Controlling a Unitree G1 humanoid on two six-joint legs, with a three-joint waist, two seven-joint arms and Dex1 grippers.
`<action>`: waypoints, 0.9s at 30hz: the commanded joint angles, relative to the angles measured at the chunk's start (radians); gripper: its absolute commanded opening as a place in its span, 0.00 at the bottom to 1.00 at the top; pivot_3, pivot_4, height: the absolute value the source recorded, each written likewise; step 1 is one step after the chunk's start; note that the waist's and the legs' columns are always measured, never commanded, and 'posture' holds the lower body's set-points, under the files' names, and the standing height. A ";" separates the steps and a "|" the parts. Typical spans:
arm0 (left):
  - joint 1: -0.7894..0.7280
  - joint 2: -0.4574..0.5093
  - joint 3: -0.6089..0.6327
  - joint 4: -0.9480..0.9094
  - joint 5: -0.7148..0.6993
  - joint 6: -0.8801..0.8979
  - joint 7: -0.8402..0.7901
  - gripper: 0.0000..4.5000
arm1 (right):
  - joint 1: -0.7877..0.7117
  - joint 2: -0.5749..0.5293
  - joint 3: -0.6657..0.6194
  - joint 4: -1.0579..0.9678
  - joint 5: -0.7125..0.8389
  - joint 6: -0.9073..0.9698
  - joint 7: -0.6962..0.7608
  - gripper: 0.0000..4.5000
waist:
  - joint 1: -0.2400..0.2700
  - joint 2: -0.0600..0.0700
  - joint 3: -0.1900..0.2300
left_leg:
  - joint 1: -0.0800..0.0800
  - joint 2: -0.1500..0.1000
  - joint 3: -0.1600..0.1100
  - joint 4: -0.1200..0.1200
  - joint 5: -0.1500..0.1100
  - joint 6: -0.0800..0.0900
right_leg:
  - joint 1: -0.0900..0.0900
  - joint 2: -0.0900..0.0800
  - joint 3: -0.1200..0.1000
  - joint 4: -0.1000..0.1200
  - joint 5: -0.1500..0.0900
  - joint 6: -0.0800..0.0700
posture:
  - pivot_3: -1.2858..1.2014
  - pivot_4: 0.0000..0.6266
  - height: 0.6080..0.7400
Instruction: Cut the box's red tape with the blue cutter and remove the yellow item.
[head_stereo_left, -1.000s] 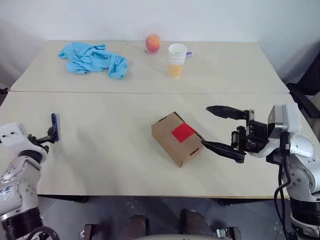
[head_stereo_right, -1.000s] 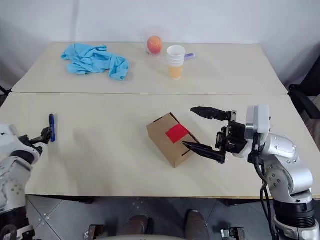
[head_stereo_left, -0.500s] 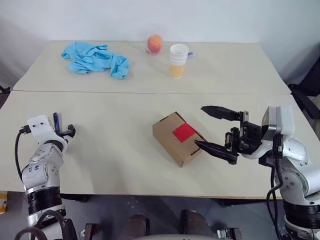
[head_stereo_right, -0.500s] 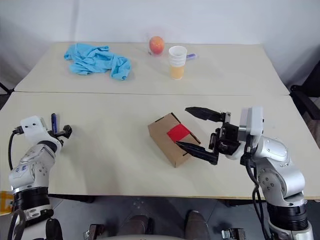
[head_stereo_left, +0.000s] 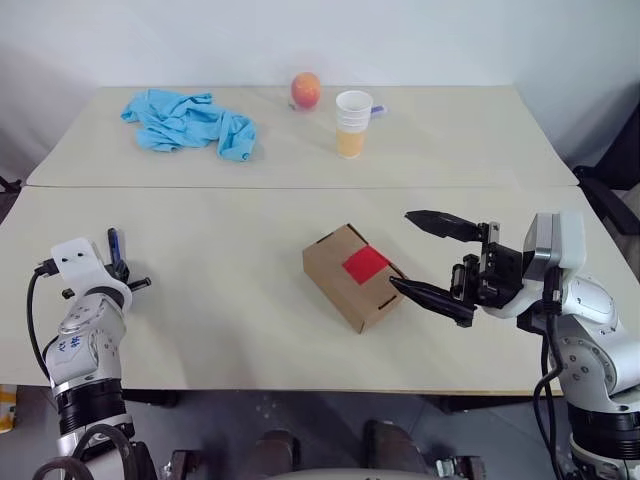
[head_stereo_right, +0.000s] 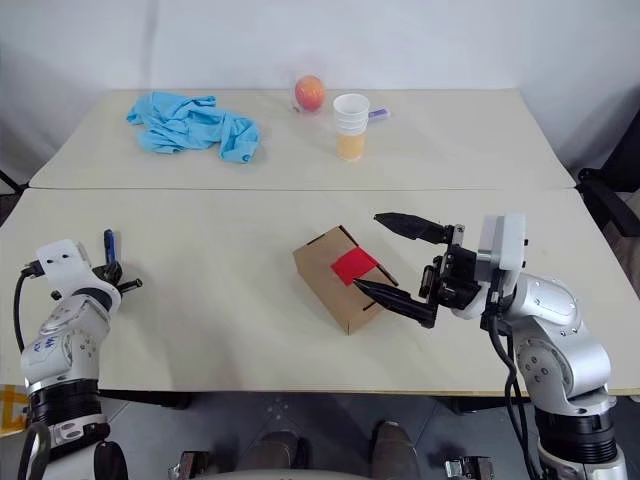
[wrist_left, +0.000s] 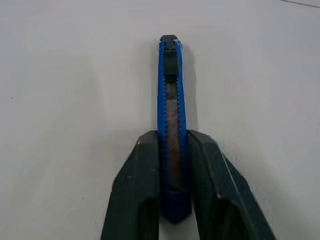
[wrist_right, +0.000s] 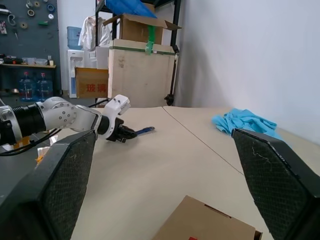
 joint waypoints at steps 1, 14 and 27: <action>0.031 -0.028 -0.005 0.053 0.005 0.019 -0.008 0.10 | 0.004 -0.014 -0.033 -0.037 0.008 -0.018 -0.005 1.00 | 0.000 0.000 0.000 | 0.000 0.000 0.000 0.000 0.000 0.000 | 0.000 0.000 0.000 0.000 0.000 0.000 | 0.52 0.24 1.00; 0.377 0.371 -0.237 -0.316 -0.062 -0.545 -1.081 0.10 | 0.002 -0.173 -0.056 -0.184 0.043 0.157 -0.110 1.00 | 0.005 -0.002 0.006 | -0.005 0.008 -0.001 -0.001 -0.001 -0.001 | -0.002 0.000 -0.002 -0.010 -0.001 -0.002 | 0.52 0.24 1.00; 0.069 0.256 -0.772 -0.425 0.150 -0.408 -1.188 0.10 | 0.370 -0.381 -0.078 -0.361 0.054 0.326 -0.065 0.49 | 0.020 0.000 0.009 | -0.007 -0.001 0.000 0.000 -0.002 0.005 | 0.001 0.000 -0.004 -0.010 0.002 0.002 | 0.52 0.24 1.00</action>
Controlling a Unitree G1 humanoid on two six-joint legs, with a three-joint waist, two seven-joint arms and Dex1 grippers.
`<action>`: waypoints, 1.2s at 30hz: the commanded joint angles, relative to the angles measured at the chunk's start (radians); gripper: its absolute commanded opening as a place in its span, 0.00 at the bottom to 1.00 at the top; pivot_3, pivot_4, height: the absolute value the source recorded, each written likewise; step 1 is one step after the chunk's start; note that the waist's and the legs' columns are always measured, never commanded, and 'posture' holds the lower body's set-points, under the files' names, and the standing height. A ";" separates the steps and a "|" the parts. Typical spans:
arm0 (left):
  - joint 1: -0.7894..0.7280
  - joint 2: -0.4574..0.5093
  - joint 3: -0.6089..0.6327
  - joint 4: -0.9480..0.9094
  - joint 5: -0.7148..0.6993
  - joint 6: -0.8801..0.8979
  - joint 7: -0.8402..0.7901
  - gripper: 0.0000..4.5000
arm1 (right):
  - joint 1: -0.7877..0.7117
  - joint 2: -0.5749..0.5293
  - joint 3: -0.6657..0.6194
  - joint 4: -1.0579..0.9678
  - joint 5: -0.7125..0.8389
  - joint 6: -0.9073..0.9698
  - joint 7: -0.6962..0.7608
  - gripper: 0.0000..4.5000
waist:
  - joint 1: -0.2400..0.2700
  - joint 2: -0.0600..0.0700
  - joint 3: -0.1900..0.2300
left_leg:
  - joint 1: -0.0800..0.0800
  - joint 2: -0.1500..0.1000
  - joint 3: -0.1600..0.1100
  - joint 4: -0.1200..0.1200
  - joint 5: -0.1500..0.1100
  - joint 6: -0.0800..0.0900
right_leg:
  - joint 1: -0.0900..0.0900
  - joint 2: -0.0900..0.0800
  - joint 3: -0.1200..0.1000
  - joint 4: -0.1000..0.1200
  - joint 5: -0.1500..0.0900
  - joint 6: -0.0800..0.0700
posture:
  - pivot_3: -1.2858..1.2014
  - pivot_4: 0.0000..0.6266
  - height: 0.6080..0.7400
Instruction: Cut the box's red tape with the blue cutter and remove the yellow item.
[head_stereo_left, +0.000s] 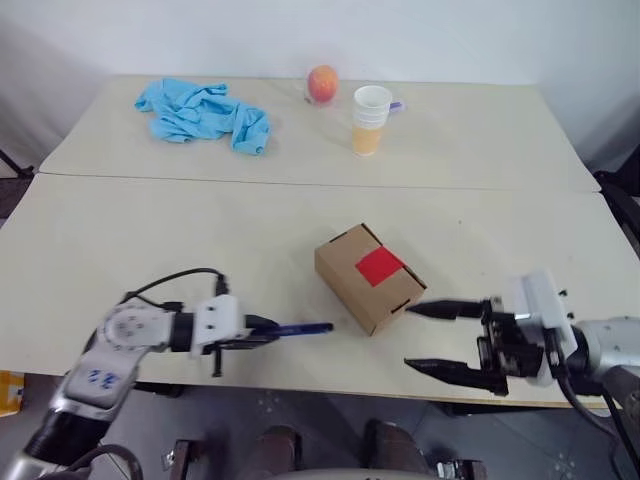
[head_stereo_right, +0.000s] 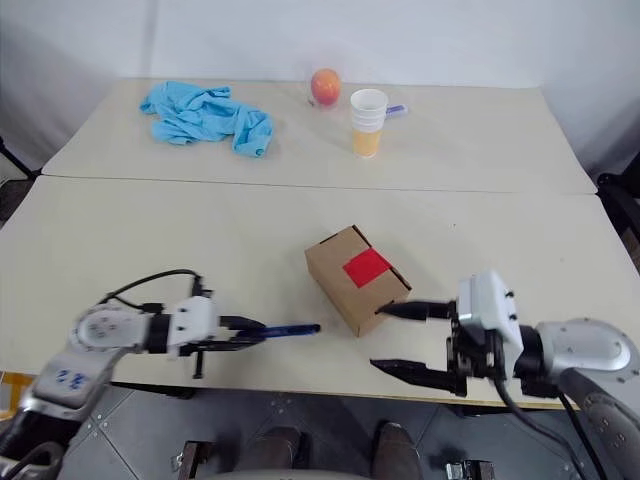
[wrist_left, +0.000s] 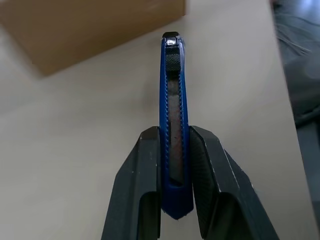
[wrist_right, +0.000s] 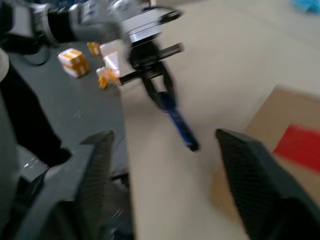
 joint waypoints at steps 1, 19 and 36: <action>-0.043 -0.022 -0.074 -0.043 0.034 0.064 -0.005 0.10 | 0.010 -0.034 0.049 -0.063 -0.058 0.029 -0.043 0.41 | -0.012 0.000 0.000 | 0.000 0.000 0.000 0.000 0.000 0.000 | 0.000 0.000 0.000 0.000 0.000 0.000 | 0.52 0.24 1.00; -0.127 -0.069 -0.210 -0.089 0.133 0.211 0.009 0.10 | -0.213 0.119 0.503 0.143 -0.436 0.005 -0.183 0.01 | -0.014 -0.001 0.001 | -0.001 -0.001 -0.004 0.001 0.001 0.000 | 0.000 0.001 0.001 0.000 0.000 0.000 | 0.52 0.24 1.00; -0.135 -0.068 -0.202 -0.076 0.156 0.196 0.022 0.10 | -0.170 0.137 0.488 0.238 -0.507 -0.082 -0.120 0.01 | -0.014 -0.001 0.000 | 0.000 0.000 -0.004 0.001 0.001 0.000 | 0.000 0.001 0.001 0.001 0.000 0.000 | 0.52 0.24 1.00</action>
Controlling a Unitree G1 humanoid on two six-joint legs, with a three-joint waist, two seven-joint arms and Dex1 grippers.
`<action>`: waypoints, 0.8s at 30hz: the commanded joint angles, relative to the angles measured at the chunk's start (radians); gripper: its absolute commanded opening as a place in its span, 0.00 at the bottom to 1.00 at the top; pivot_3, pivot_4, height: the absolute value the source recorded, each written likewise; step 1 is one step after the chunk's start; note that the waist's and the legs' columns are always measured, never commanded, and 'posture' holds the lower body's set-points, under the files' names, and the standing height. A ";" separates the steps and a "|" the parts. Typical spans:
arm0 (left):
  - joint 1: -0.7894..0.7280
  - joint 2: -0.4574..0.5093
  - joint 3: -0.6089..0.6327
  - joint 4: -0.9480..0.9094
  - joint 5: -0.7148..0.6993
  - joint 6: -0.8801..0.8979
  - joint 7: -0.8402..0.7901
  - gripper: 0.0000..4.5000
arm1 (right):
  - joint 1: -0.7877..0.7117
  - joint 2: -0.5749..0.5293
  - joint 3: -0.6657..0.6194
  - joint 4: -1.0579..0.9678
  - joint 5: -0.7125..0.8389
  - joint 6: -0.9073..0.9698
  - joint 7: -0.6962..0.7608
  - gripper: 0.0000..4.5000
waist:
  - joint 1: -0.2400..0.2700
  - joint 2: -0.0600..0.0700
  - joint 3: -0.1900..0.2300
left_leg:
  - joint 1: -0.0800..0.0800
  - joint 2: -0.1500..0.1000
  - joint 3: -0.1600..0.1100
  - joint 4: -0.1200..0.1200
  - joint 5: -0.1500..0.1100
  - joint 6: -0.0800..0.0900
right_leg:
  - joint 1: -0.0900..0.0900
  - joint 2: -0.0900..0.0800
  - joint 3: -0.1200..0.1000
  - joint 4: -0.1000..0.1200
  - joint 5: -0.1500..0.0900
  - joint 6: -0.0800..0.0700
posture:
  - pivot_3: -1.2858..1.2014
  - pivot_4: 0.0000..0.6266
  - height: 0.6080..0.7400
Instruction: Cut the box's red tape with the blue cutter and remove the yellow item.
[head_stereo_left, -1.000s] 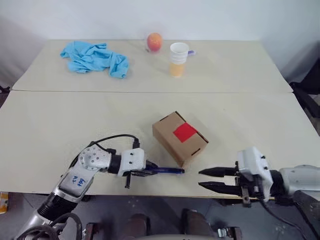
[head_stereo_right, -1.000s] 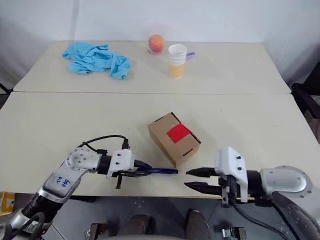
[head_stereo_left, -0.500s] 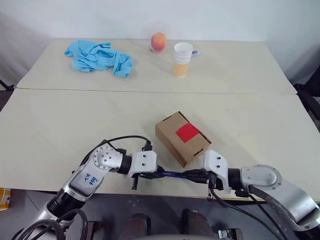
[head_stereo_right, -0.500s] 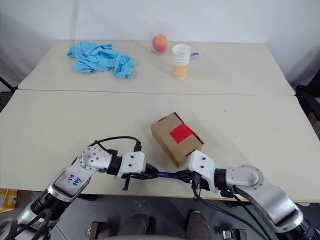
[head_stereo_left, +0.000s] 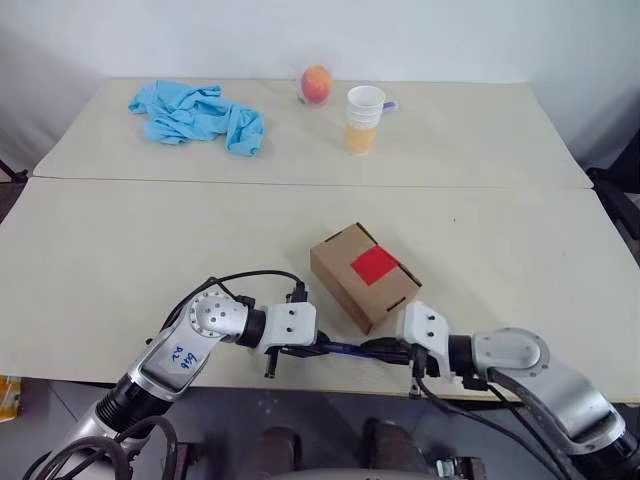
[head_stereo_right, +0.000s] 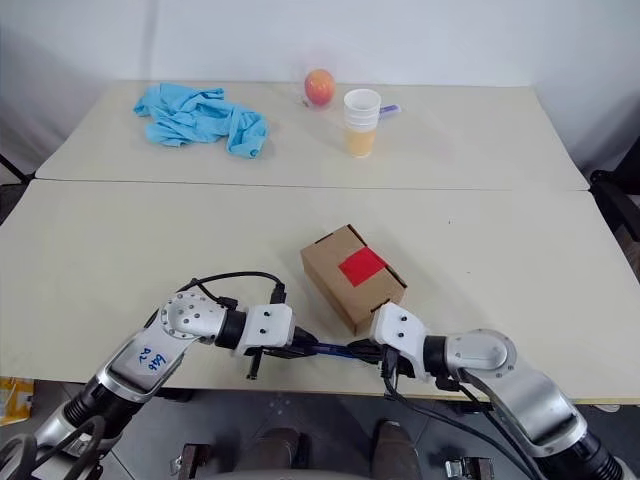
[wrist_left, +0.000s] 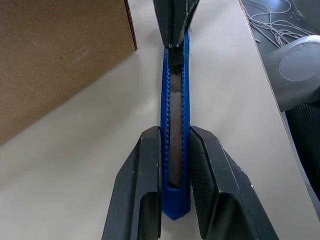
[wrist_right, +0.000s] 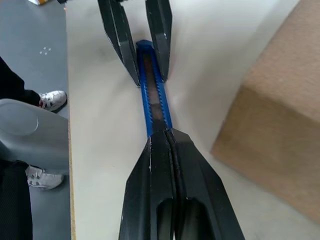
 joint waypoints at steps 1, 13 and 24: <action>0.001 -0.001 -0.001 0.001 0.014 0.000 0.011 0.10 | 0.040 -0.040 -0.047 0.009 -0.004 -0.014 0.036 0.01 | 0.000 0.000 0.000 | 0.000 0.000 0.000 0.000 0.000 0.000 | 0.000 0.000 0.000 0.000 0.000 0.000 | 0.52 0.24 1.00; 0.006 -0.015 -0.006 -0.009 0.012 0.015 0.021 0.10 | 0.036 -0.037 -0.041 0.047 -0.029 -0.062 0.093 0.01 | -0.001 0.000 0.000 | 0.001 0.000 0.000 0.000 0.000 0.000 | 0.001 0.000 0.000 0.000 0.000 0.000 | 0.52 0.24 1.00; 0.009 -0.013 -0.012 -0.017 0.021 0.023 0.022 0.10 | -0.111 0.107 0.104 0.047 -0.082 0.047 0.053 0.01 | -0.001 0.000 0.000 | 0.001 0.000 0.000 0.000 0.001 0.000 | 0.001 0.000 0.000 0.001 0.000 0.000 | 0.52 0.24 1.00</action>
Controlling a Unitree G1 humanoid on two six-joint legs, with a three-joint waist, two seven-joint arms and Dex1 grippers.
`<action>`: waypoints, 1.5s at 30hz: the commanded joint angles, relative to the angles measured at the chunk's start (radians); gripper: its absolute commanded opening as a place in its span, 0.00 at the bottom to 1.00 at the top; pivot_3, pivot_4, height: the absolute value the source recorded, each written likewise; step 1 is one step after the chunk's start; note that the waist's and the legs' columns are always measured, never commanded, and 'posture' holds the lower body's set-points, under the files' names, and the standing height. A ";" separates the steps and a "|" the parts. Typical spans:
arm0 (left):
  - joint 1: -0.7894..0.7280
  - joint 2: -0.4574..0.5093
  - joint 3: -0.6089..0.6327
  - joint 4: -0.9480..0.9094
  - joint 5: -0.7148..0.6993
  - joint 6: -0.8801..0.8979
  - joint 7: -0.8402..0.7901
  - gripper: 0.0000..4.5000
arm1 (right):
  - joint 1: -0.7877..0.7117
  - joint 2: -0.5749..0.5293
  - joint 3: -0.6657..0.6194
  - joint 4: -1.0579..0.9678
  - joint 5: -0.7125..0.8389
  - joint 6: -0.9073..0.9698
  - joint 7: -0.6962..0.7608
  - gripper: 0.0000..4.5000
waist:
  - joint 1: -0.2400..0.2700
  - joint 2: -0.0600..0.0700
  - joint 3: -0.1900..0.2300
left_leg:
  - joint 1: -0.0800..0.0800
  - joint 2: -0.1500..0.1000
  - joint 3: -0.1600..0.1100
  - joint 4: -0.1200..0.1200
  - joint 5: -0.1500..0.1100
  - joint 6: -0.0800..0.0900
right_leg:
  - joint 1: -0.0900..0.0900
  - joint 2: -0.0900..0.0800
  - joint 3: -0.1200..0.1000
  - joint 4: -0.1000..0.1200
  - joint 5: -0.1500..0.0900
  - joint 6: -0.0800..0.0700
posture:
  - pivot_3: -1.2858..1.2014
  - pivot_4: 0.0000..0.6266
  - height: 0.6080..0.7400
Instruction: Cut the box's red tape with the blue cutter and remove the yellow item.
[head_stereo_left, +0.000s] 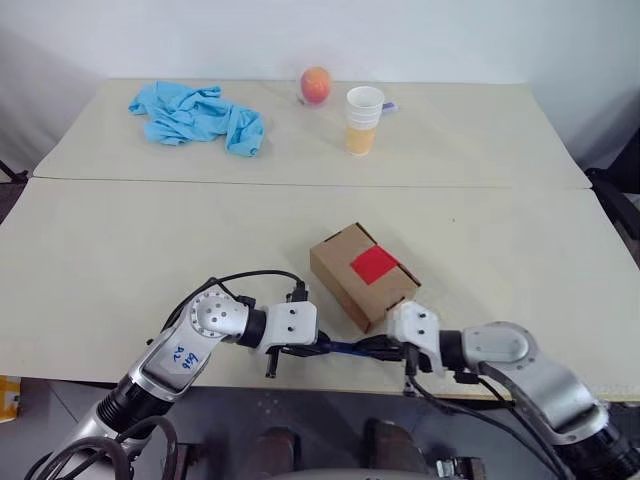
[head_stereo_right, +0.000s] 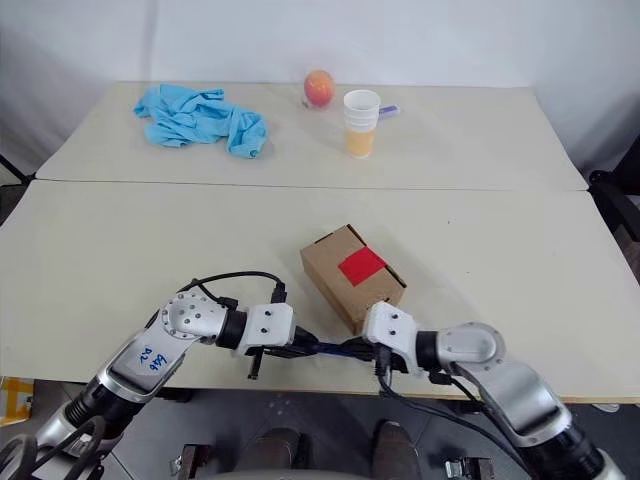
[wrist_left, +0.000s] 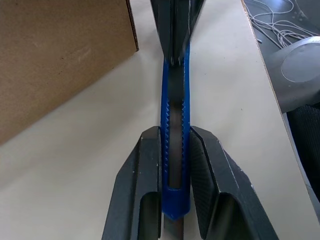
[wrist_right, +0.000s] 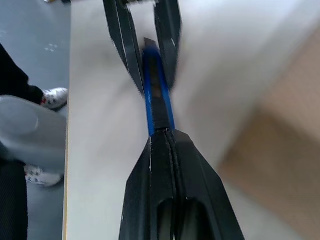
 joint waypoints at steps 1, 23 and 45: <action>0.006 -0.008 -0.013 -0.009 0.016 0.004 0.015 0.10 | -0.024 0.025 0.047 0.002 -0.014 0.032 0.001 0.01 | 0.001 0.000 0.000 | 0.000 0.000 0.000 0.000 0.000 0.000 | 0.000 0.000 0.000 0.000 0.000 0.000 | 0.52 0.24 1.00; 0.109 -0.034 0.198 0.118 -0.040 -0.721 0.104 0.10 | 0.247 -0.344 -0.680 -0.096 1.341 0.613 -0.549 0.82 | 0.003 0.001 0.001 | -0.001 0.003 0.001 0.000 0.001 0.001 | -0.001 -0.006 -0.002 -0.002 0.000 0.000 | 0.52 0.24 1.00; 0.039 -0.110 0.145 0.118 -0.011 -0.717 0.130 0.10 | -0.029 -0.319 -0.295 -0.071 1.674 0.434 -0.987 0.72 | 0.001 0.001 0.001 | -0.002 -0.001 0.001 0.001 0.001 0.002 | 0.000 -0.004 -0.003 -0.003 0.001 0.002 | 0.52 0.24 1.00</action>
